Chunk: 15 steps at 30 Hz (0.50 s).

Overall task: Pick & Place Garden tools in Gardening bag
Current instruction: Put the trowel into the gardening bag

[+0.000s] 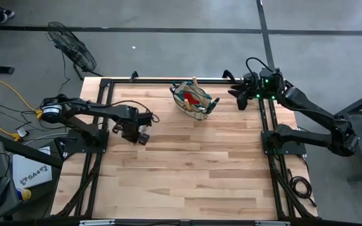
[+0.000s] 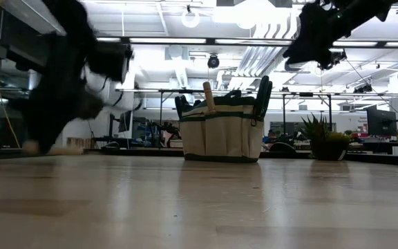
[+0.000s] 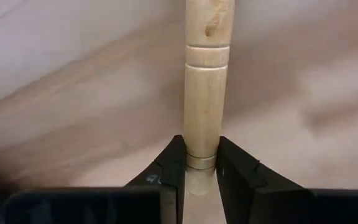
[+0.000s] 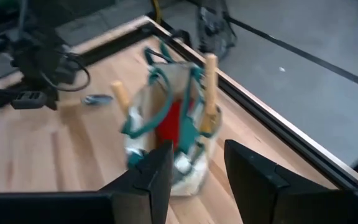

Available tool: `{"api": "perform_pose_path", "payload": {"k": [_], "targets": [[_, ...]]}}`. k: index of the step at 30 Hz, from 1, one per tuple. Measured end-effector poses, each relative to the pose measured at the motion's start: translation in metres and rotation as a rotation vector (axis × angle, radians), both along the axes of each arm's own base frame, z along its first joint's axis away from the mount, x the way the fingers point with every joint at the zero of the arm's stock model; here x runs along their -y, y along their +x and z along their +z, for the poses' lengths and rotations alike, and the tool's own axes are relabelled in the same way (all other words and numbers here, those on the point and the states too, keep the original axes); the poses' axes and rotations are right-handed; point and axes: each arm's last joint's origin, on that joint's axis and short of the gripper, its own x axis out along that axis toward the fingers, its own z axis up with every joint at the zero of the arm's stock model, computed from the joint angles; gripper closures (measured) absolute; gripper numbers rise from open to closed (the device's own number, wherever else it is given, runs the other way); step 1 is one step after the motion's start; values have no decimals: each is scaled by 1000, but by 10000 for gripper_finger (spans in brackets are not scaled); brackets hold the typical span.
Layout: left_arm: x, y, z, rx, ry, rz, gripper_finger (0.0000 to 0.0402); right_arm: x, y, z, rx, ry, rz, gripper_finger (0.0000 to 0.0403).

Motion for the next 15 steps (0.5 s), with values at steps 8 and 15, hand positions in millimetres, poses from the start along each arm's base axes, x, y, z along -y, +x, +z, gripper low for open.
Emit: {"api": "perform_pose_path", "payload": {"k": [8, 15], "targets": [[-13, 28, 73, 100, 108, -257, 346, -11, 14, 12, 123, -45, 119, 266], [-26, 38, 146, 102, 447, -440, 346, -23, 29, 23, 260, -40, 185, 266]]}}
